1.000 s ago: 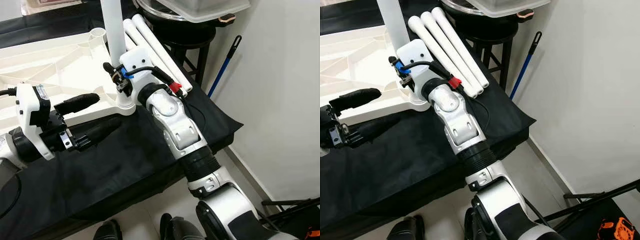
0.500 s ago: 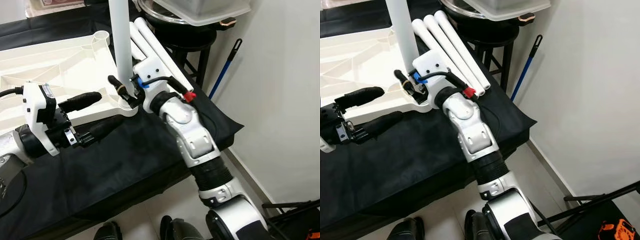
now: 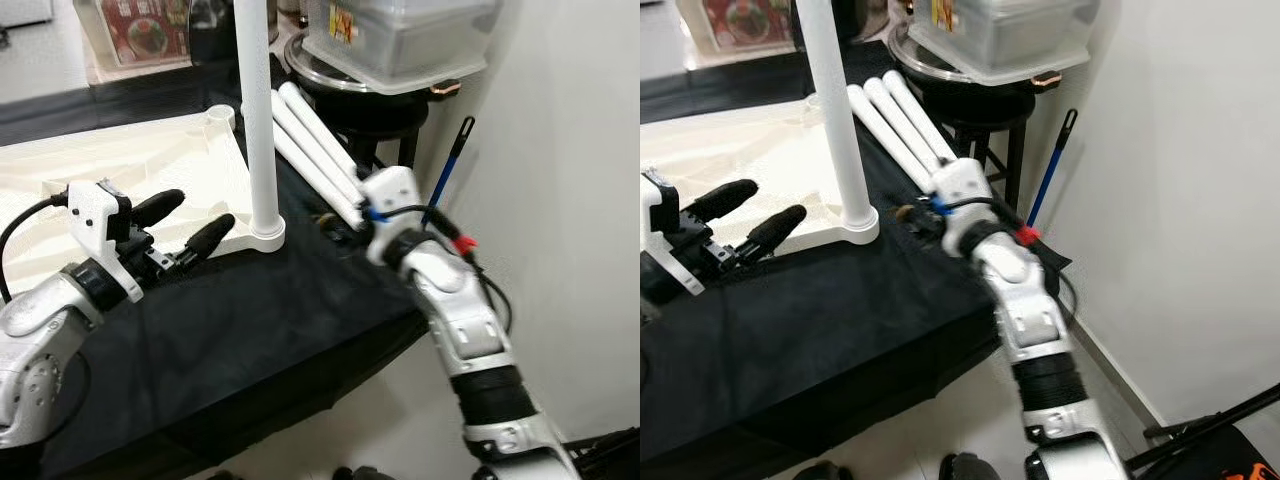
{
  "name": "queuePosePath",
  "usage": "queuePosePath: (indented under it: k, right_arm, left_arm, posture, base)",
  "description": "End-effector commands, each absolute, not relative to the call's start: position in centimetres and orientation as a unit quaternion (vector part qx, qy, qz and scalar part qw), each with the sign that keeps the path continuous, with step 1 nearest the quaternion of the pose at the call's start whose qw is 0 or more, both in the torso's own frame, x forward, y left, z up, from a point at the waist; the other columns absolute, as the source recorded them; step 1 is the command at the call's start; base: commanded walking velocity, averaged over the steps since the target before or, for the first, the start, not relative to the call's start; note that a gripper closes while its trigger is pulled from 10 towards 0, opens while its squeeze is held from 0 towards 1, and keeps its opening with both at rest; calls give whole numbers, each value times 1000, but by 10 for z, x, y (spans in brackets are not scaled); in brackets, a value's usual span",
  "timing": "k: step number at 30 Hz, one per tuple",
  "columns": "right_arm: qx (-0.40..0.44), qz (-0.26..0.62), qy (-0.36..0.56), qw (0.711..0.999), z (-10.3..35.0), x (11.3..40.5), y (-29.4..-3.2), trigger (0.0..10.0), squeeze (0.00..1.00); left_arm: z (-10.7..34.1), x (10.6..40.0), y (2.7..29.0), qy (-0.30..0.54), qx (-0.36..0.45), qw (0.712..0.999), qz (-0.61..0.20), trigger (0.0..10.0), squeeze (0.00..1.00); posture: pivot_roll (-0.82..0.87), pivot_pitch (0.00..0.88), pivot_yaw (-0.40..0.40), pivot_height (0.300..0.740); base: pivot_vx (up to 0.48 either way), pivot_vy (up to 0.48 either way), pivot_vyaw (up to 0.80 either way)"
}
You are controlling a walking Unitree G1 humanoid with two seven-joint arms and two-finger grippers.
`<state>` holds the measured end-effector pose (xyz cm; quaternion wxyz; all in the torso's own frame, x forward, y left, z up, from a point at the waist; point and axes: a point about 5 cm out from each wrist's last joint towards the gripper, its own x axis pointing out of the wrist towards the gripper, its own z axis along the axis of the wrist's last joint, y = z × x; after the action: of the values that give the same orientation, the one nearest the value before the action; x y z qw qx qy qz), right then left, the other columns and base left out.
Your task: Building children table
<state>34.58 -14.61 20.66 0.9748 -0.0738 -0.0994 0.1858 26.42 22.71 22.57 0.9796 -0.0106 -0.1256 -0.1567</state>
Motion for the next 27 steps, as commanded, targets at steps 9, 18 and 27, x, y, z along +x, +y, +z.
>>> queuePosePath:
  k: [9,18,27]
  right_arm:
    - [-17,278,-104,955,190,321,-120,10000,0]
    - [3,330,-90,940,179,302,-102,10000,0]
    - [-26,332,-63,941,177,299,-113,10000,0]
  left_arm:
    - [170,255,221,-73,-65,993,-58,10000,0]
    - [154,247,195,-56,-113,989,-76,10000,0]
    - [151,239,176,-53,-139,984,-99,10000,0]
  posture:
    - [37,30,-22,740]
    - [19,50,-38,740]
    - [-7,87,-60,740]
  base:
    - [0,0,84]
    - [0,0,713]
    - [0,-442,0]
